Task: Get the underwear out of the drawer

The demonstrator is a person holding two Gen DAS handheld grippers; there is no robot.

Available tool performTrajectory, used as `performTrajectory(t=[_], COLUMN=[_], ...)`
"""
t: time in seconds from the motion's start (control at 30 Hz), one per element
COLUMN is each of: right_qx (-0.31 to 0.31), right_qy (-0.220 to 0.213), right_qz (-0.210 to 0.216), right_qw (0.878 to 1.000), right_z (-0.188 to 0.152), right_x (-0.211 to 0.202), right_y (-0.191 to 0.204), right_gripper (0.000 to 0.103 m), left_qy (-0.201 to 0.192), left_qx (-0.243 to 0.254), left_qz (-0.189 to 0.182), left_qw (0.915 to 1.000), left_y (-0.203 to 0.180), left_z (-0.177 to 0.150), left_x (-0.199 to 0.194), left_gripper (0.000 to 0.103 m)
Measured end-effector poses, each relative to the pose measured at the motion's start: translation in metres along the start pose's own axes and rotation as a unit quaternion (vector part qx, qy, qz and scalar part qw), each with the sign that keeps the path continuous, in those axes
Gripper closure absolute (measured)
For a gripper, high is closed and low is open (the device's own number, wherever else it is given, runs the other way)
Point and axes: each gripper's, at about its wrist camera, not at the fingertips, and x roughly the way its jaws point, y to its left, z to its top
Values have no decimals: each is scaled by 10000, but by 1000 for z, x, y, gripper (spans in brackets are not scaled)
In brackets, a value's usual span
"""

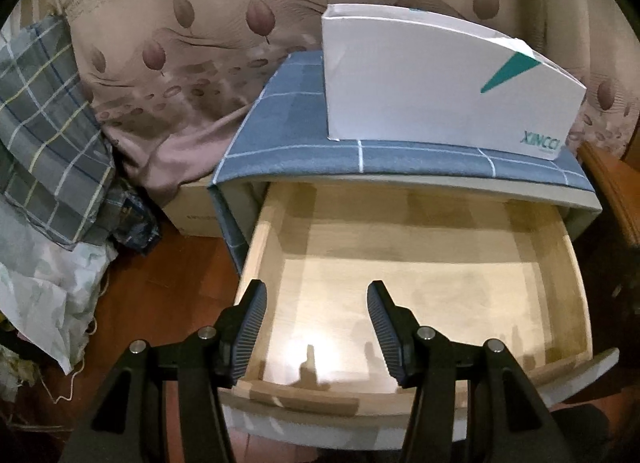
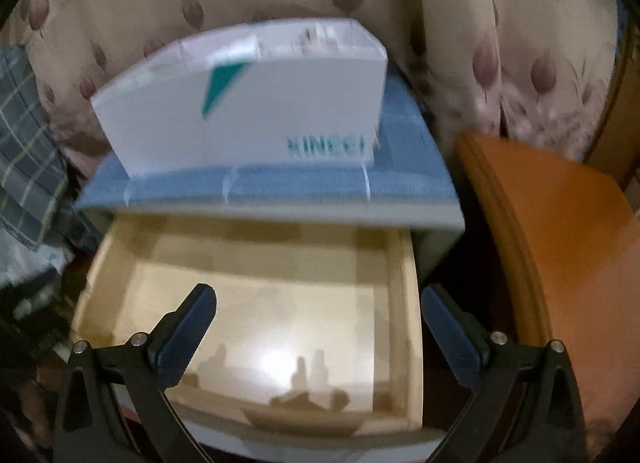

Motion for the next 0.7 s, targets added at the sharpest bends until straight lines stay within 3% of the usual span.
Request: performTrajectory(t=[0.1,0.27,0.7], right_qx=[-6,-113,-447], right_qy=[61,33,-176], right_qz=[22,-11,-19], right_qw=[10000,9999,9988], right_z=[-18,-37,-43], right_x=[6,10,6], right_y=[1,5,17], right_gripper=[1,1,1], left_qy=[42,13,-21], left_qx=[-96,-43,45], left_qz=[-133,-58,36], left_qw=[9999,10000,10000], left_y=[2,-3,-10], left_z=[-4,-6,-11], left_x=[-2,-4,-7], left_gripper=[49,49,49])
